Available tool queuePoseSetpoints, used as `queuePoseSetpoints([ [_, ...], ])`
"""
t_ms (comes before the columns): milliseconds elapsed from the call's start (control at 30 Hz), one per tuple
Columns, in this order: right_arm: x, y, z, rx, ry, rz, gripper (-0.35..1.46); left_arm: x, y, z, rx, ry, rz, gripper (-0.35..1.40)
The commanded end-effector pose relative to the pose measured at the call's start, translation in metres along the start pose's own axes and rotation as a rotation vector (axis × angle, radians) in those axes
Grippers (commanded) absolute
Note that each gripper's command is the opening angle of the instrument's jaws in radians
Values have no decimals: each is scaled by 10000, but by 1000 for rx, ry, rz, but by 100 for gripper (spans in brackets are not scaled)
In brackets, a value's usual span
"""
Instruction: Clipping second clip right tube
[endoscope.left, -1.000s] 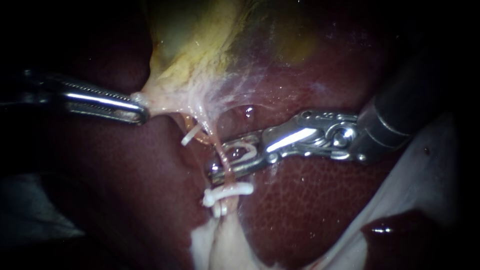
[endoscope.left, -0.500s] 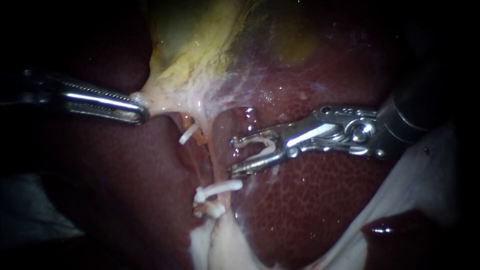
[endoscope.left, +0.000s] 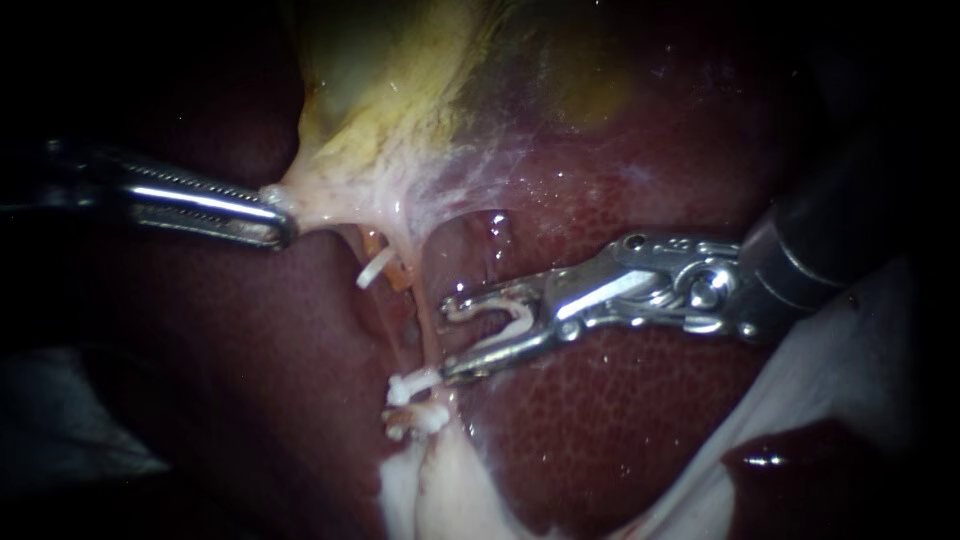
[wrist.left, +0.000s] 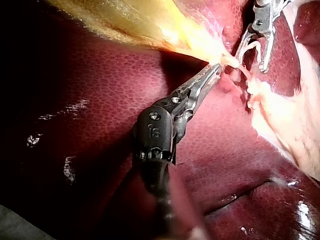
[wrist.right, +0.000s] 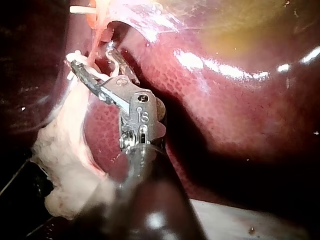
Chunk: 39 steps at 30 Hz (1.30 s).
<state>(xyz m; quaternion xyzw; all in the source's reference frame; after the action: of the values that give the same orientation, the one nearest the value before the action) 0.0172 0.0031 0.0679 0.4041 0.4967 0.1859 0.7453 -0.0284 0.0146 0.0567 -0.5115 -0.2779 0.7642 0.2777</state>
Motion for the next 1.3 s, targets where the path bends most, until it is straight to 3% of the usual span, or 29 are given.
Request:
queuePoseSetpoints([
  [33, -1, 0, 4, -3, -1, 1, 48, 0, 0, 0, -1, 0, 0, -35],
  [200, -2, 0, 20, 16, 11, 19, 48, 0, 0, 0, -1, 0, 0, -35],
  [467, 3, -7, 54, 125, 47, 60, 47, 0, -1, 0, -1, 0, 0, -35],
  [667, 7, -12, 72, 128, 55, 57, 47, 0, -1, 0, -1, 0, 0, -35],
  [1100, 22, -42, 56, 165, 89, 107, 39, 0, -5, -2, -2, 0, 0, -35],
  [1300, 25, -43, 55, 168, 91, 138, 25, -1, -5, -2, -3, 0, 0, -35],
])
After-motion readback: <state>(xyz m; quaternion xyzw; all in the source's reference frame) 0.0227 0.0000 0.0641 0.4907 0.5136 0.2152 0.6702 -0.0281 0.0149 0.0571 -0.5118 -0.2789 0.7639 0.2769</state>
